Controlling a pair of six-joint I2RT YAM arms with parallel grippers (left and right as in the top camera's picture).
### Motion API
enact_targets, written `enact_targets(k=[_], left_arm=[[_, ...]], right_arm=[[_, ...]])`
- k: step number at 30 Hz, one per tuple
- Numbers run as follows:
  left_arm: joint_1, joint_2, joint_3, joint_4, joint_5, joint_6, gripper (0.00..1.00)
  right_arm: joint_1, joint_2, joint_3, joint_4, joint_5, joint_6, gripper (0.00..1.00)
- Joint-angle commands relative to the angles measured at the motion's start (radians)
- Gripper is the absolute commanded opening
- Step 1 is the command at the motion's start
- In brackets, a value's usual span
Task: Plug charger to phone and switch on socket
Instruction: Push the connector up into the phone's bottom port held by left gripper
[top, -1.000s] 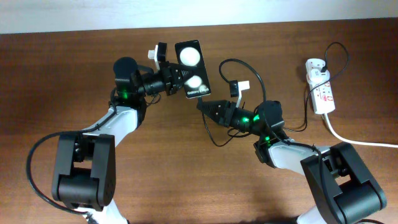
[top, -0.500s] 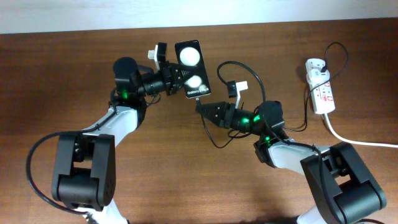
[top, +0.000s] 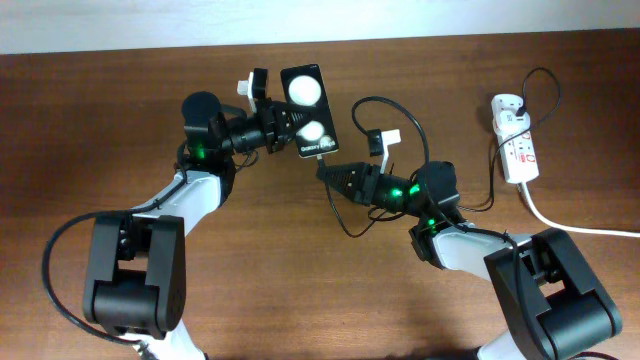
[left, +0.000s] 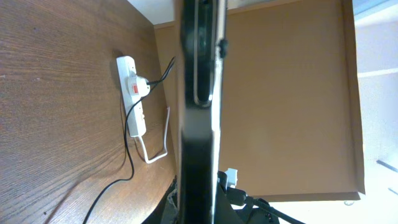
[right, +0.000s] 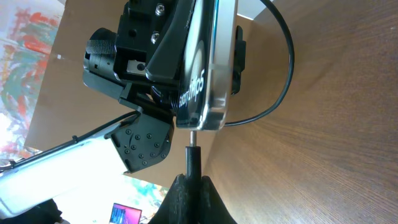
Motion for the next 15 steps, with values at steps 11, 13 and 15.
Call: enact_targets(k=[11,13,15], left_arm=[[0.004,-0.011,0.015,0.010,0.005,0.016,0.00],[0.004,-0.011,0.015,0.010,0.005,0.016,0.00],[0.004,-0.011,0.016,0.010,0.005,0.016,0.00]], right_arm=[[-0.006,0.002,0.019,0.010,0.032,-0.013,0.04],[-0.006,0.002,0.019,0.010,0.042,-0.013,0.04],[-0.006,0.002,0.019,0.010,0.047,-0.013,0.04]])
